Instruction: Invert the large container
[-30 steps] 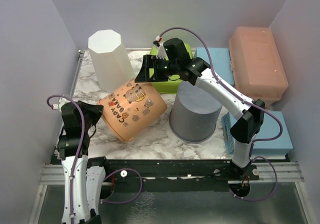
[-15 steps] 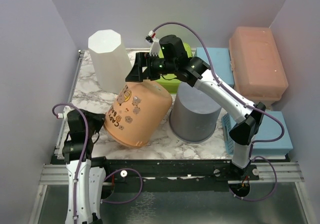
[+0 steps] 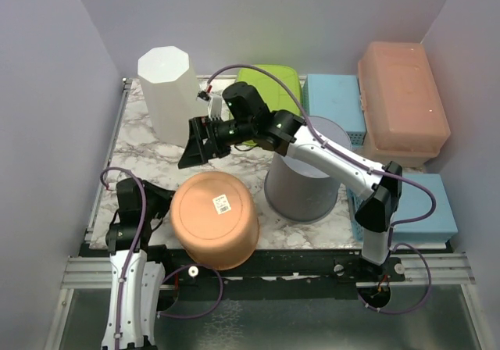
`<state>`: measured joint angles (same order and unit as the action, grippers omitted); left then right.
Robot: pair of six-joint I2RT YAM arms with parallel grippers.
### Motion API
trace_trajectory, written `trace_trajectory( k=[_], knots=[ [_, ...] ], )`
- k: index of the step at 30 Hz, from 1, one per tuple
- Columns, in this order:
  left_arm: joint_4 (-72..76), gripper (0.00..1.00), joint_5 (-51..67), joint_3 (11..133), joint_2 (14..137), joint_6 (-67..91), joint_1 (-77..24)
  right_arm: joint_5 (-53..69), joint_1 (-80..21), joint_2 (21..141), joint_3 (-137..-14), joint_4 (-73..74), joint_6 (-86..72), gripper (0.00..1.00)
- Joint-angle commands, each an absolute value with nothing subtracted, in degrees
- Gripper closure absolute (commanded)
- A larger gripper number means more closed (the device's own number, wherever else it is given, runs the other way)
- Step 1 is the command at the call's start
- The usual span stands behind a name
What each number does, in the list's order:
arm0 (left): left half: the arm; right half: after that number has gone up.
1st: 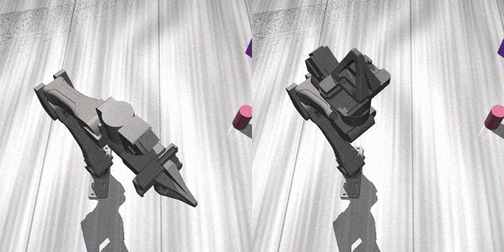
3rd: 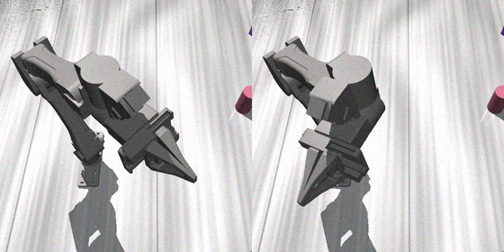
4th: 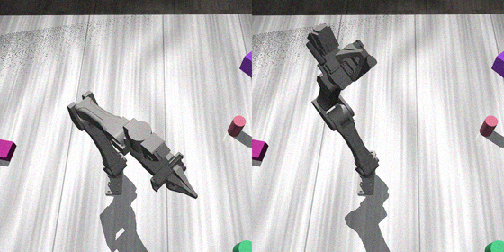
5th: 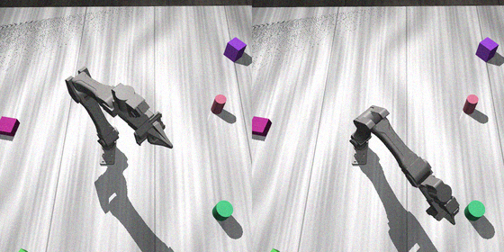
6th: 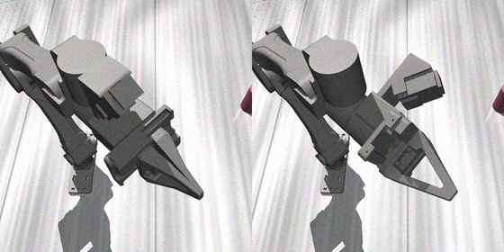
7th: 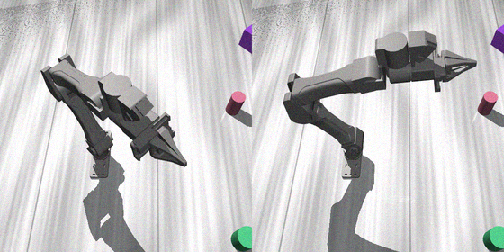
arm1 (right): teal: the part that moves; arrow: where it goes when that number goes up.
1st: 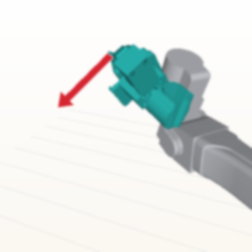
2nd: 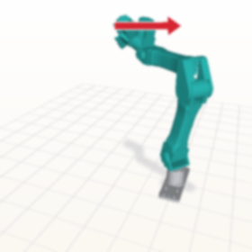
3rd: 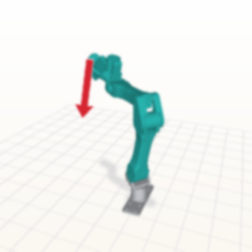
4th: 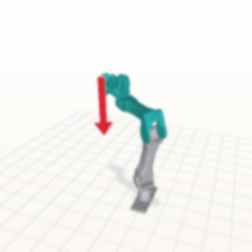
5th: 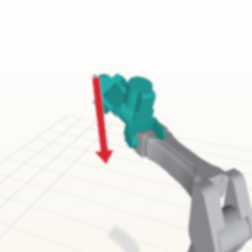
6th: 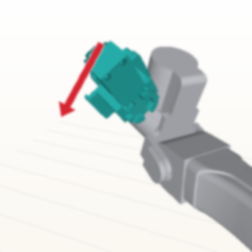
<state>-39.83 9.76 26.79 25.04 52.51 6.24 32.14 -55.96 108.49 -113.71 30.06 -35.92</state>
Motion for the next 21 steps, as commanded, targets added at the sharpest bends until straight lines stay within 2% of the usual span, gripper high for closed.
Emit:
trace_trajectory(
  k=[1, 7, 10, 15, 21],
  knots=[
    [-37.98, 0.76, 10.48, 25.97, 24.11, 54.4, 6.14, 29.92, -57.29, 108.05, -109.55, 31.54, -34.03, 0.1],
    [-37.69, 0.65, 9.84, 29.83, 30.43, 52.75, 6.13, 21.25, -57.3, 103.81, -111.13, 36.39, -23.19, 0.08],
    [-37.69, 0.52, 8.38, 32.0, 33.14, 50.95, 6.15, 16.34, -57.85, 98.91, -108.22, 36.1, -13.79, 0.02],
    [-37.68, 0.42, 5.63, 35.51, 36.19, 48.7, 6.15, 10.42, -59.84, 87.66, -94.68, 28.03, 0.75, 0.0],
    [-37.92, 0.24, 3.13, 38.78, 40.16, 46.86, 6.14, 17.57, -63.22, 74.28, -76.59, 15.2, 15.43, 0.0]
  ],
)
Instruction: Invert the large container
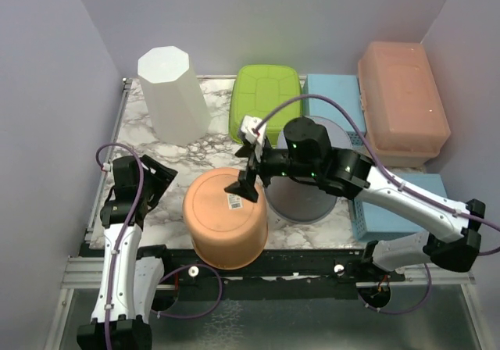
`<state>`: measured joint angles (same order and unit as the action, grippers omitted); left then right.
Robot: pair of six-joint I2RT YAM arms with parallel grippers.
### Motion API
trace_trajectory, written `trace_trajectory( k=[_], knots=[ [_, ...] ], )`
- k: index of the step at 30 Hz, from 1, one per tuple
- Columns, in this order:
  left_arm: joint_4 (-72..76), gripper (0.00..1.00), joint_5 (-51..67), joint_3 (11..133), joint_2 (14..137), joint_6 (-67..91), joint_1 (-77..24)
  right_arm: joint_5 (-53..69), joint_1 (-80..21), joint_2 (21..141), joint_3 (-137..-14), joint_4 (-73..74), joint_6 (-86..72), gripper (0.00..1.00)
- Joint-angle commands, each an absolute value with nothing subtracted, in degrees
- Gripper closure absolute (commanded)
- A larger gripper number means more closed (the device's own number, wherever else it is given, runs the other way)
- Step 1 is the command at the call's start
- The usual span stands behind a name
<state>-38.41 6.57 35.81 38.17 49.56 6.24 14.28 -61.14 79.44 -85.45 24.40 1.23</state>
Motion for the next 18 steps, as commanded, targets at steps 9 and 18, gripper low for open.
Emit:
trace_trajectory(
  k=[9, 18],
  knots=[
    [-39.18, 0.13, 0.44, 43.99, 42.97, 44.92, 6.13, 14.85, -75.78, 71.53, -68.2, 10.67, 26.64, 0.0],
    [-40.46, 0.12, -1.55, 45.8, 43.11, 43.54, 6.15, 12.3, -80.86, 74.97, -65.61, 10.4, 36.67, 0.0]
  ],
)
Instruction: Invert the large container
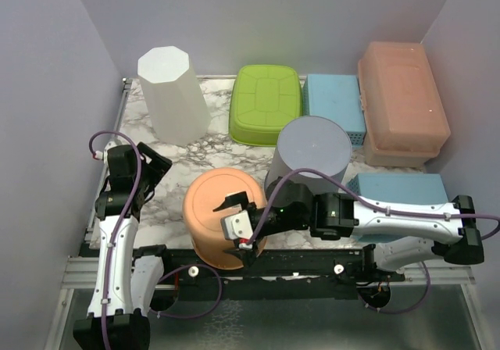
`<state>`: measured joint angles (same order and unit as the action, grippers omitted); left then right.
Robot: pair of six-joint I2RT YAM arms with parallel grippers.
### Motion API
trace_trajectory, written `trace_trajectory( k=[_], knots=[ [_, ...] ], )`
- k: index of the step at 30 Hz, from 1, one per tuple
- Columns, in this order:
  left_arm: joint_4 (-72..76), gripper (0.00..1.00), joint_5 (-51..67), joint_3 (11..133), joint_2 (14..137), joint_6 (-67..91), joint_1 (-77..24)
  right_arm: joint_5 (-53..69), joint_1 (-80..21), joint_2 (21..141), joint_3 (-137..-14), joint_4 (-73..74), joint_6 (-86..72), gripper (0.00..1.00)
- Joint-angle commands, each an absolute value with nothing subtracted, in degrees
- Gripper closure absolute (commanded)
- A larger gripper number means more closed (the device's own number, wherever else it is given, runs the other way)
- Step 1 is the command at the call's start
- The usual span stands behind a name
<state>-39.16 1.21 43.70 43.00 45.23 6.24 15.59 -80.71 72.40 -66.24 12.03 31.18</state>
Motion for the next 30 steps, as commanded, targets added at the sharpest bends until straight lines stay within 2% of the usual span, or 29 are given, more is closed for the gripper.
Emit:
trace_trajectory(
  k=[1, 7, 19, 24, 26, 30],
  knots=[
    [-40.55, 0.12, -1.58, 46.04, 43.16, 43.43, 6.15, 10.01, -80.86, 75.96, -65.45, 9.95, 37.09, 0.0],
    [-41.67, 0.12, -1.89, 48.39, 43.29, 42.69, 6.11, -10.16, -80.35, 81.41, -64.68, 0.91, 40.21, 0.0],
    [-45.0, 0.11, -4.34, 52.57, 42.51, 40.96, 6.15, -8.21, -75.17, 90.08, -71.7, -1.57, 31.21, 0.0],
    [-45.69, 0.06, -5.12, 53.7, 42.34, 40.45, 6.15, -9.06, -72.13, 92.39, -75.07, -1.39, 27.33, 0.0],
    [-45.64, 0.01, -5.14, 54.58, 42.62, 39.63, 6.15, -8.37, -72.07, 92.33, -77.6, -0.18, 27.18, 0.0],
    [-45.49, 0.01, -6.67, 57.26, 44.32, 37.72, 6.13, -7.67, -71.37, 91.2, -85.02, 4.25, 22.5, 0.0]
  ],
)
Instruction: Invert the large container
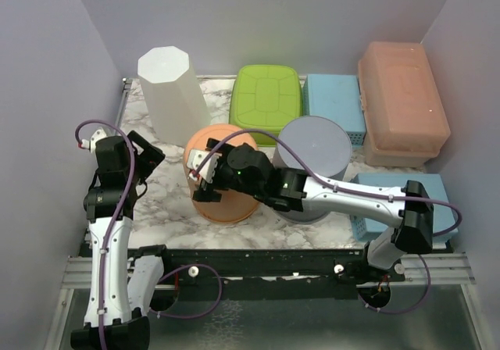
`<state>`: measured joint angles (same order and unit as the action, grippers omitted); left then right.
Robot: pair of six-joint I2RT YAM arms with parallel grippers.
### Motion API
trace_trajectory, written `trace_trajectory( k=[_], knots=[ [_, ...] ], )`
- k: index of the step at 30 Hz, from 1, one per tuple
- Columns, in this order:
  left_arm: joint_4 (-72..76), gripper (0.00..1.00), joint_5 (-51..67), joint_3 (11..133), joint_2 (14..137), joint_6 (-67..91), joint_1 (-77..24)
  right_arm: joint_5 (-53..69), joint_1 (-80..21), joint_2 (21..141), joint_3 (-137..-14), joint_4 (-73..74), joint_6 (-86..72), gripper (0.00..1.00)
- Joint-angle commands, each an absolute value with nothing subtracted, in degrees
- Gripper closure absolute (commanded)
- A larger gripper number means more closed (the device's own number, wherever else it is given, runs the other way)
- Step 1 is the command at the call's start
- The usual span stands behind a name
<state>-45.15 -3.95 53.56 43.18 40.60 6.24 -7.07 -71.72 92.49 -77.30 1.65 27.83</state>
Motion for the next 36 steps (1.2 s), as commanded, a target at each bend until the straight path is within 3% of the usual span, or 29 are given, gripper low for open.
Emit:
trace_trajectory(
  k=[1, 6, 12, 26, 29, 36],
  knots=[
    [-45.51, 0.01, -7.02, 58.19, 44.97, 37.11, 6.15, -8.75, -71.1, 90.61, -86.37, 4.39, 21.65, 0.0],
    [-45.43, 0.01, -7.3, 62.99, 49.69, 33.18, 6.08, -15.04, -67.38, 85.99, -89.42, 3.89, 17.44, 0.0],
    [-45.57, 0.01, -8.03, 69.59, 56.72, 29.2, 6.13, -18.82, -53.4, 81.13, -93.94, 14.04, 4.9, 0.0],
    [-45.94, 0.01, -15.65, 76.85, 64.01, 25.77, 6.15, 2.29, -8.28, 71.59, -87.04, 27.4, -17.84, 0.0],
    [-46.09, 0.01, -16.01, 77.31, 63.95, 25.2, 6.15, 5.11, -3.47, 70.54, -82.42, 27.85, -21.81, 0.0],
    [-45.68, 0.01, -15.89, 76.97, 62.42, 24.13, 6.15, 0.34, -2.99, 65.33, -72.39, 26.91, -23.05, 0.0]
  ],
)
